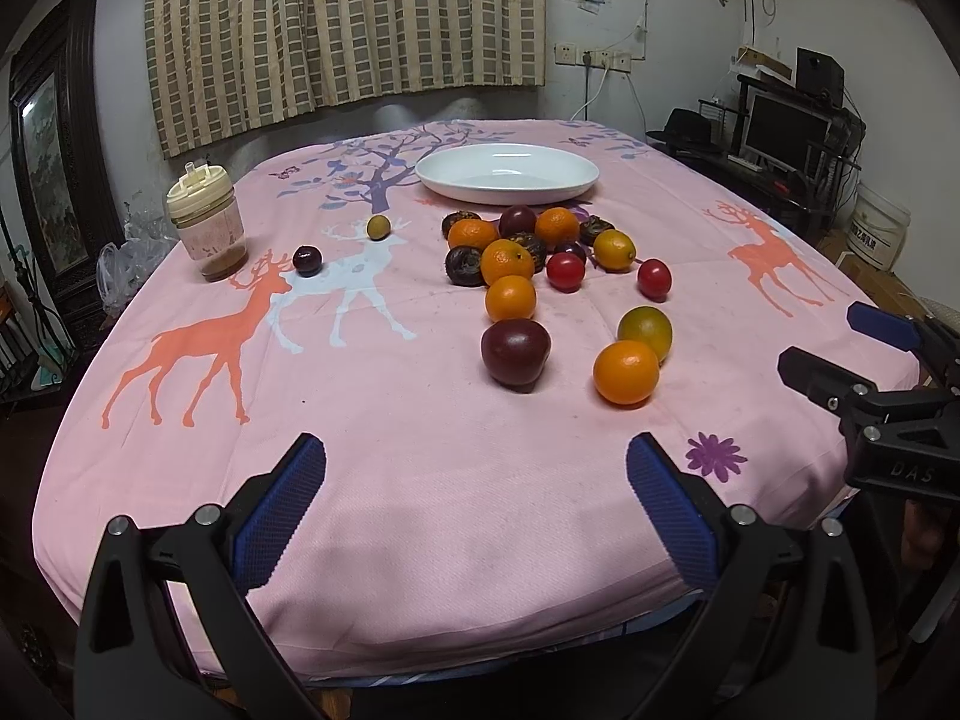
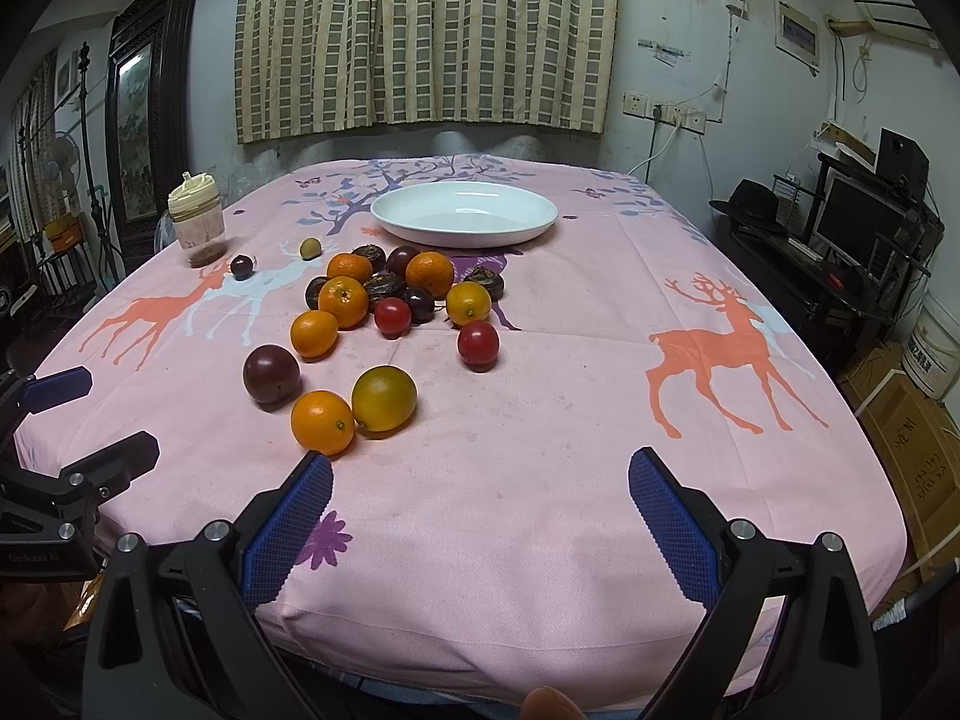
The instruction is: Organize fruits
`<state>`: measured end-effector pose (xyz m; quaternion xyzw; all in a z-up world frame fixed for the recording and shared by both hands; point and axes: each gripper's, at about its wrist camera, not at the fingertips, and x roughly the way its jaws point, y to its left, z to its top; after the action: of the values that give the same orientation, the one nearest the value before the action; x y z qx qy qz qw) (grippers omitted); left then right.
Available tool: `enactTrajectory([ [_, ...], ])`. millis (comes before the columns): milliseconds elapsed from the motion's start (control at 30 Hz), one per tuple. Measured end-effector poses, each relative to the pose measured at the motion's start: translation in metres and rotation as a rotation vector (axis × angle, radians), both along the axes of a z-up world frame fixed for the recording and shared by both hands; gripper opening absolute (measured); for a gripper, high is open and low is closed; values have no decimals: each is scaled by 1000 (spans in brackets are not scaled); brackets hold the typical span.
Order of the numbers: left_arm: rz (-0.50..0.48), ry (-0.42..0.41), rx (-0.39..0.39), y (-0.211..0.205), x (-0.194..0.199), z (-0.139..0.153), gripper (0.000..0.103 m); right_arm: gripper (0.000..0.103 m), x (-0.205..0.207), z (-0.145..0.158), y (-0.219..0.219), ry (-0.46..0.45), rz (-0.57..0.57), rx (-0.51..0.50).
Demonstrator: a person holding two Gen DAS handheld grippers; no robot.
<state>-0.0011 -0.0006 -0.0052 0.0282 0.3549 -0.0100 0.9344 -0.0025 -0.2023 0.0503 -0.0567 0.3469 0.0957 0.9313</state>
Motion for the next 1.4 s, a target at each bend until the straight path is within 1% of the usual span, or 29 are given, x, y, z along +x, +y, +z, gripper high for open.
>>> enactTrajectory([
  [433, 0, 0, 1, 0, 0, 0, 98, 99, 1, -1, -5, -2, 1, 0],
  [500, -1, 0, 1, 0, 0, 0, 98, 99, -1, 0, 1, -1, 0, -1],
  [1233, -2, 8, 1, -1, -1, -1, 98, 99, 0, 0, 3, 0, 3, -1],
  [1400, -2, 23, -7, 0, 3, -7, 98, 99, 0, -3, 6, 21, 65, 39],
])
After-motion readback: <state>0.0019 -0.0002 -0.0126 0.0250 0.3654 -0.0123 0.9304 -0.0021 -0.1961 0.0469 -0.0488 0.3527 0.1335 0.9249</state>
